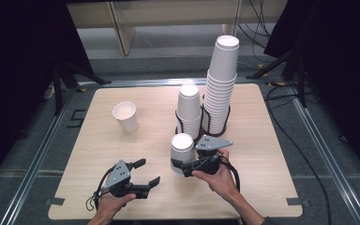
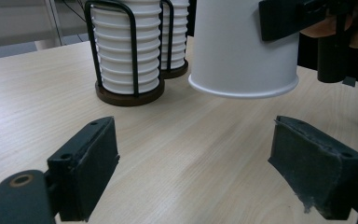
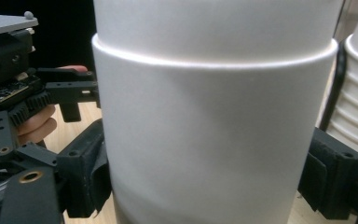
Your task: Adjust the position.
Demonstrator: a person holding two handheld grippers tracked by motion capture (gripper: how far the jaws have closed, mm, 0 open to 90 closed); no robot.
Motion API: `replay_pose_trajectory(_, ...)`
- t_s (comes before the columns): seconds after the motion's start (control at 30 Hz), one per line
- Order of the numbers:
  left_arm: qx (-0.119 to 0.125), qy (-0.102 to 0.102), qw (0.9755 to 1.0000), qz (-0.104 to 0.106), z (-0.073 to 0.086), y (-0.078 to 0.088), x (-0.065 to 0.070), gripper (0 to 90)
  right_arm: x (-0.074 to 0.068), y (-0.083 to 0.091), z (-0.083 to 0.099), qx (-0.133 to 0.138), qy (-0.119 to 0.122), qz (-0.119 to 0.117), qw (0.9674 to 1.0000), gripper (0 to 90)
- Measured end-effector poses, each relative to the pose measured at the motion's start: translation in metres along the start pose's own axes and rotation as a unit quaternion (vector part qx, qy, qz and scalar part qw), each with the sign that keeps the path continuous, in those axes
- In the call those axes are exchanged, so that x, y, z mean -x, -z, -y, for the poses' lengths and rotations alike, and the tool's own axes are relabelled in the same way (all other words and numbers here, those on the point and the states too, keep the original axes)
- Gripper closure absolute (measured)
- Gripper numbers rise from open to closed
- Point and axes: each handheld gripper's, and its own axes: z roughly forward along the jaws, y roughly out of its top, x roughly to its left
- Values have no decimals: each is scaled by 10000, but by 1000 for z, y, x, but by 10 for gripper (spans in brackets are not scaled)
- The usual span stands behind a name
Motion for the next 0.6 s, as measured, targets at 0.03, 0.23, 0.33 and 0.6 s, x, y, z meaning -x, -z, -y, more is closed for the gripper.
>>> replay_pose_trajectory(0.03, 35, -12, 10000, 24, 0, -1, 1, 145, 0, 0, 0, 0, 0, 0, 10000, 173)
replay_pose_trajectory(0.23, 108, -49, 9999, 86, 0, -7, 6, 144, -6, -4, 0, -7, 63, -70, 10000, 174)
replay_pose_trajectory(0.33, 103, -75, 9998, 135, 0, -10, 9, 144, -8, -7, 1, -32, 103, -69, 9999, 174)
replay_pose_trajectory(0.6, 113, -37, 9998, 148, -1, -13, 12, 144, -12, -15, 1, -61, 113, -149, 9998, 174)
